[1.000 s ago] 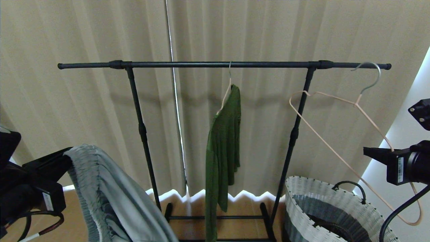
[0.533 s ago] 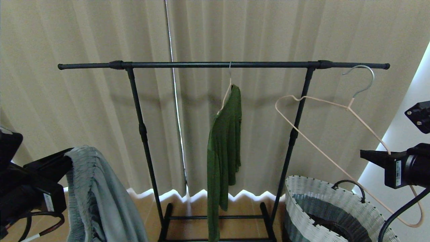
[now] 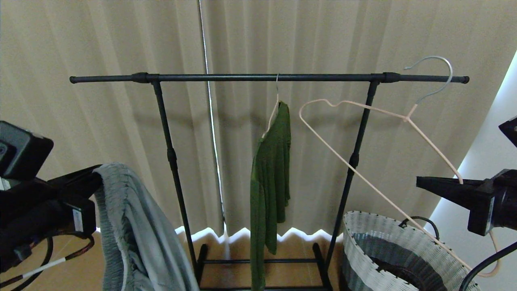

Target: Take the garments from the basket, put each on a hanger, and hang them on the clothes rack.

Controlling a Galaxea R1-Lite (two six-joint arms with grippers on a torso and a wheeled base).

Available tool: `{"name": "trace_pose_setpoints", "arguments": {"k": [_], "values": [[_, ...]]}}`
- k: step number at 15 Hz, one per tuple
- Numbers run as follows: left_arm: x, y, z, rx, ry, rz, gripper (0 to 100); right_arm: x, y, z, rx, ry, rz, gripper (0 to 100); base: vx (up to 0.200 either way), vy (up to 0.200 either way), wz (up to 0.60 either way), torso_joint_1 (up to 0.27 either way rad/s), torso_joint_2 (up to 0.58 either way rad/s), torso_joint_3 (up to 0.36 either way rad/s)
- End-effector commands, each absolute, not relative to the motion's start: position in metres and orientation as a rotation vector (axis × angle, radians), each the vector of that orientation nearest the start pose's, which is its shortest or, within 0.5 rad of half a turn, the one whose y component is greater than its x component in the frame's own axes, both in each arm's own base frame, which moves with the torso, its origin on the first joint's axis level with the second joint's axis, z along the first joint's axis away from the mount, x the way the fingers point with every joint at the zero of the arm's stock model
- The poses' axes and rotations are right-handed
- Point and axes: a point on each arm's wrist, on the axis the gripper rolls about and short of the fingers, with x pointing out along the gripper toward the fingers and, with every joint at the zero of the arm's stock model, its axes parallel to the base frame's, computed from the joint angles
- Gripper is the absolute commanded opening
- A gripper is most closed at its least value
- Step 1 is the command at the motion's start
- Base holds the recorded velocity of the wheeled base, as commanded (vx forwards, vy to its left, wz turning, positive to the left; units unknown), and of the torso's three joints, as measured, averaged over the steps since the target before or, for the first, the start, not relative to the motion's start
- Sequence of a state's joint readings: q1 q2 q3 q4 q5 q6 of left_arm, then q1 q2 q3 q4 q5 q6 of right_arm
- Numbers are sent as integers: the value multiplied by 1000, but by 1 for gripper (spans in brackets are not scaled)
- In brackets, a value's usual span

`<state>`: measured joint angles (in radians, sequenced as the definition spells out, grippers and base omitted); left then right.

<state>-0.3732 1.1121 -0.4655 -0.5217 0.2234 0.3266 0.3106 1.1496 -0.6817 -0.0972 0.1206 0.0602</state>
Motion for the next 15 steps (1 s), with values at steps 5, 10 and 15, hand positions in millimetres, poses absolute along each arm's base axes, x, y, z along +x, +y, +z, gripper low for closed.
{"name": "trace_pose_setpoints", "arguments": {"k": [5,10,15], "values": [[196,-71,228,310,122,-137,0,143,93,210,46,457,728,0,0,0,0,0,0,0],[245,-88,239,264,138,-39,0,123,123,204,72,542,929,0,0,0,0,0,0,0],[270,-108,255,153,183,-53,0,120,151,195,26,606,1025,0,0,0,0,0,0,0]]}}
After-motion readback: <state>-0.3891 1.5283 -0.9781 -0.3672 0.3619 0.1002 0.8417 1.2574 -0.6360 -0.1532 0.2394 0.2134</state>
